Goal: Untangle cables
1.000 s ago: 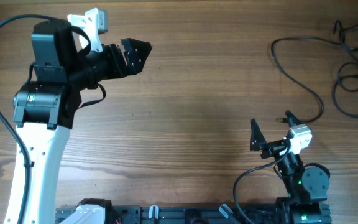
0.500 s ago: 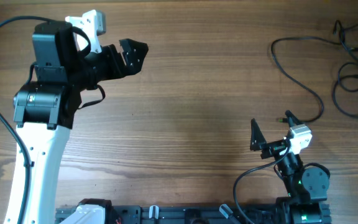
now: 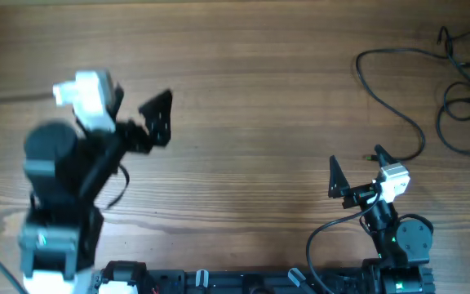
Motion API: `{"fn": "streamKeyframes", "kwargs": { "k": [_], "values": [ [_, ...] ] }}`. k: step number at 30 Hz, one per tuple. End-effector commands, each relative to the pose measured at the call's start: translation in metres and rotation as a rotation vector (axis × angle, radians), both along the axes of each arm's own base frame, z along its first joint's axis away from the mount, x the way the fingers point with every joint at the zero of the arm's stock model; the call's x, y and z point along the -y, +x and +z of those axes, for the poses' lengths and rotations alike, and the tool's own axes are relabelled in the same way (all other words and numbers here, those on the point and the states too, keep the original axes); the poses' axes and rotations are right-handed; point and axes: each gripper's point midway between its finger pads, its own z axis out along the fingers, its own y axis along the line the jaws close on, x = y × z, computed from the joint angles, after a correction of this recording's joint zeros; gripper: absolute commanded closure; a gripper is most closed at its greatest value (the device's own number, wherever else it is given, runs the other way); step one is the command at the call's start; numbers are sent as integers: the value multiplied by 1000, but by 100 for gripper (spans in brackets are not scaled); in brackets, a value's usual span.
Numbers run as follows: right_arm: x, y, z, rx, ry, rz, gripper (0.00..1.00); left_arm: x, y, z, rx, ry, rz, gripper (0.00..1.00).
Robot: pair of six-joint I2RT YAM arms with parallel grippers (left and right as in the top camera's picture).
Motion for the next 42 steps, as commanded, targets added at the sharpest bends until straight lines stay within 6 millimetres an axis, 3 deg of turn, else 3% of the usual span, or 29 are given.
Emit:
{"fn": "streamKeyframes", "kwargs": {
  "k": [1, 6, 14, 25, 29, 42],
  "values": [
    [-4, -2, 3, 11, 14, 20, 0, -15, -22, -24, 81, 28, 47, 0],
    [-4, -2, 3, 11, 15, 20, 0, -28, -47, -51, 224, 29, 103, 0],
    [-4, -2, 3, 11, 15, 20, 0, -32, -65, -95, 365, 26, 124, 0],
    [-4, -2, 3, 11, 14, 20, 0, -45, -53, -154, 321, 71, 193, 0],
    [-4, -2, 3, 11, 14, 20, 0, -46, -51, -184, 226, 78, 193, 0],
    [-4, -2, 3, 11, 15, 20, 0, -46, -51, -183, 229, 78, 192, 0]
  ]
}}
